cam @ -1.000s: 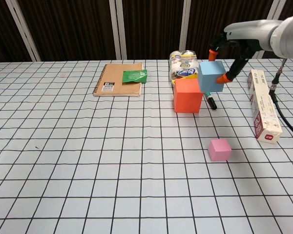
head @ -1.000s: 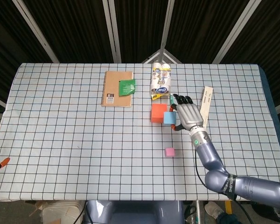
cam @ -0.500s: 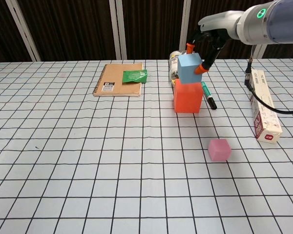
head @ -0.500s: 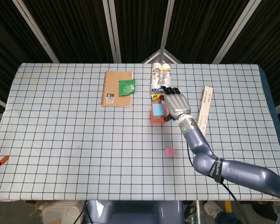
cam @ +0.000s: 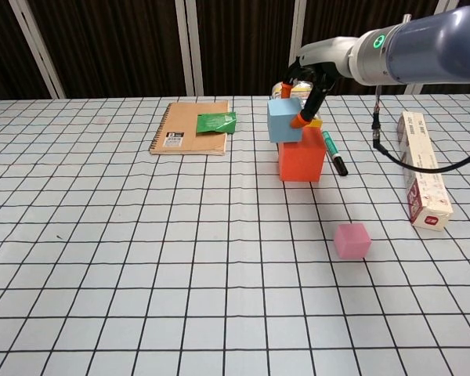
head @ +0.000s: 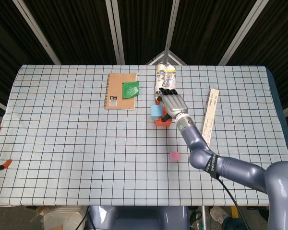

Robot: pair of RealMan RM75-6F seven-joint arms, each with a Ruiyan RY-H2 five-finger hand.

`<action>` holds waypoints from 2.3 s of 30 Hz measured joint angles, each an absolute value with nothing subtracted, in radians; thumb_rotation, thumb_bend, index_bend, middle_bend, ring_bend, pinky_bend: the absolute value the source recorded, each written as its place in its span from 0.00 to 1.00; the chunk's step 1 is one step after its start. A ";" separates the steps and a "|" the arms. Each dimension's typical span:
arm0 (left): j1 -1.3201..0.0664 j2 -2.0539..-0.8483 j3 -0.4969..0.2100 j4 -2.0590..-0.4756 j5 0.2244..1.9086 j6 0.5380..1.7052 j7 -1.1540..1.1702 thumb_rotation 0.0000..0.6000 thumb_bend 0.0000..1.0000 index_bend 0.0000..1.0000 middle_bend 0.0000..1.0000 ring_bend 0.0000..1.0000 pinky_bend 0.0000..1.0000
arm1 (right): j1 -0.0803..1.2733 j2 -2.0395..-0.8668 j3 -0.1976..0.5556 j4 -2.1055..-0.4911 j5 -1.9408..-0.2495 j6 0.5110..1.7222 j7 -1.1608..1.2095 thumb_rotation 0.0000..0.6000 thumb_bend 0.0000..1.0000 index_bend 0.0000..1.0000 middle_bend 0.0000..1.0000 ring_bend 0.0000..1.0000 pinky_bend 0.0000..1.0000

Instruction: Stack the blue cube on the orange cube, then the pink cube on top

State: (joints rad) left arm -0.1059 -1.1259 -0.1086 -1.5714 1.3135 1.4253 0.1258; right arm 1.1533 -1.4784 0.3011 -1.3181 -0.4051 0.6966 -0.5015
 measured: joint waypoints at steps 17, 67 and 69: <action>-0.106 -1.128 -0.112 -1.574 1.301 1.428 0.140 1.00 0.11 0.05 0.00 0.00 0.00 | 1.158 -1.443 0.253 -1.298 -0.405 0.671 -0.446 1.00 0.43 0.50 0.00 0.05 0.00; -0.106 -1.129 -0.111 -1.579 1.294 1.427 0.150 1.00 0.11 0.05 0.00 0.00 0.00 | 1.174 -1.456 0.210 -1.273 -0.408 0.676 -0.385 1.00 0.45 0.51 0.00 0.05 0.00; -0.106 -1.129 -0.111 -1.579 1.295 1.429 0.150 1.00 0.11 0.05 0.00 0.00 0.00 | 1.174 -1.455 0.209 -1.273 -0.408 0.676 -0.386 1.00 0.45 0.51 0.00 0.05 0.00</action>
